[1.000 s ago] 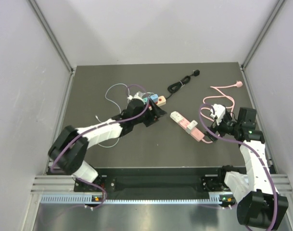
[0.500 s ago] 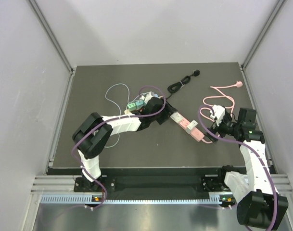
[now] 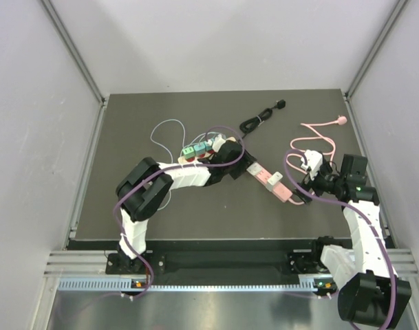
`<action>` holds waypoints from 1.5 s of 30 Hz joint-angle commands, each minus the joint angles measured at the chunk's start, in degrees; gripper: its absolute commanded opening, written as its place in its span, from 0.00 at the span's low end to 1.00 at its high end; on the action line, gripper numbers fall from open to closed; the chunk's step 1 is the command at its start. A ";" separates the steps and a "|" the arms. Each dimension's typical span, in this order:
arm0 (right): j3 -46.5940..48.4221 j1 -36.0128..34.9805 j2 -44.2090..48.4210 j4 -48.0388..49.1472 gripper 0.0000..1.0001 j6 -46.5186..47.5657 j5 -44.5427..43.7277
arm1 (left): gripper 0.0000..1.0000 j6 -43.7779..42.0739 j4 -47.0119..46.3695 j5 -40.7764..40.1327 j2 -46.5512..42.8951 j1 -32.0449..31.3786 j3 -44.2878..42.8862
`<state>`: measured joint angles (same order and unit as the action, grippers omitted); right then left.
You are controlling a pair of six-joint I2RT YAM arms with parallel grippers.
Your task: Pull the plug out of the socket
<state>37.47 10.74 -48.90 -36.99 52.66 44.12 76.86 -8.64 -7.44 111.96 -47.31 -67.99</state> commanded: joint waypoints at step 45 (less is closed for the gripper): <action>6.38 0.51 -10.33 -3.87 1.00 -1.67 12.20 | 0.00 -5.84 -23.24 13.68 2.74 2.66 -1.54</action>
<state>39.38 11.00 -57.47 -40.77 54.30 49.98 73.87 -20.25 0.62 117.78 -45.80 -71.18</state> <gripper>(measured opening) 0.996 0.274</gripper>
